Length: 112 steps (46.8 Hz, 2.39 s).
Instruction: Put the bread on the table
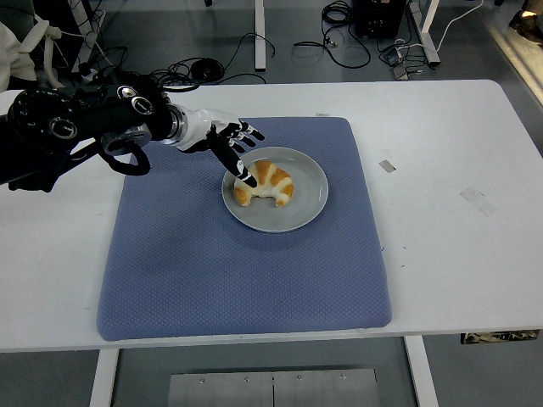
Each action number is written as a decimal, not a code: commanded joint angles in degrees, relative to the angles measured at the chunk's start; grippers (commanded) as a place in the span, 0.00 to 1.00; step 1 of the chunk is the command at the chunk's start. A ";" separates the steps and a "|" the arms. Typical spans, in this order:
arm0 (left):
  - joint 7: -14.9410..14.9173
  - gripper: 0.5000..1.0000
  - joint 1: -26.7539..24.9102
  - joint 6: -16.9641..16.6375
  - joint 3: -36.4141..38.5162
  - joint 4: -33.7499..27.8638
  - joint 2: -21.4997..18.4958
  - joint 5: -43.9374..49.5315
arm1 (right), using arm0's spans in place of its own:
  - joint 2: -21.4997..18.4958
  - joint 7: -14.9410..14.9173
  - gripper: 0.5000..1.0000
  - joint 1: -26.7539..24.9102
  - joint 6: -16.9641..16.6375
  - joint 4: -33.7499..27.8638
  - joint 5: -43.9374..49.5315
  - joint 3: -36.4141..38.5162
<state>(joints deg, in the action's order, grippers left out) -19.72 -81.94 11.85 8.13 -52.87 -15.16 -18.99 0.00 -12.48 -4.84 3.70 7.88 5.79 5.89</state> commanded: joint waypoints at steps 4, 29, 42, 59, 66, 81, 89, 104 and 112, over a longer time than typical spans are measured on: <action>0.47 0.97 0.55 0.01 -0.30 0.13 -0.48 0.09 | 0.00 0.00 1.00 0.00 -0.01 0.03 0.01 0.00; 1.97 0.97 1.61 0.01 -3.56 0.13 0.05 1.06 | 0.00 0.00 1.00 0.00 -0.01 0.03 -0.07 0.00; 1.88 0.97 2.14 0.63 -3.12 -0.04 0.84 1.15 | 0.00 0.00 1.00 0.00 -0.01 0.03 0.01 0.00; 1.88 0.97 2.40 0.10 -3.29 0.22 1.19 1.32 | 0.00 0.00 1.00 0.00 -0.01 -0.06 0.01 0.00; 1.88 0.97 2.84 0.10 -3.21 0.39 1.19 1.23 | 0.00 0.00 1.00 0.00 -0.01 0.03 0.01 0.00; 2.76 0.97 3.81 0.10 -3.56 1.19 2.07 0.88 | 0.00 0.00 1.00 0.00 -0.01 0.02 0.01 0.00; 4.34 0.97 3.72 0.10 -3.64 1.19 2.33 0.88 | 0.00 0.00 1.00 0.00 -0.01 0.03 0.01 0.00; 4.43 0.92 4.07 -4.03 -2.94 1.27 3.82 0.27 | 0.00 0.00 1.00 0.00 -0.01 -0.06 0.01 0.00; 4.34 0.96 3.54 -3.33 -3.29 1.10 3.65 0.35 | 0.00 0.00 1.00 0.00 -0.01 0.03 0.01 0.00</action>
<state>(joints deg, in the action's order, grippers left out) -15.29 -78.09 7.98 4.87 -51.65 -11.46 -18.72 0.00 -12.48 -4.83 3.70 7.87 5.78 5.89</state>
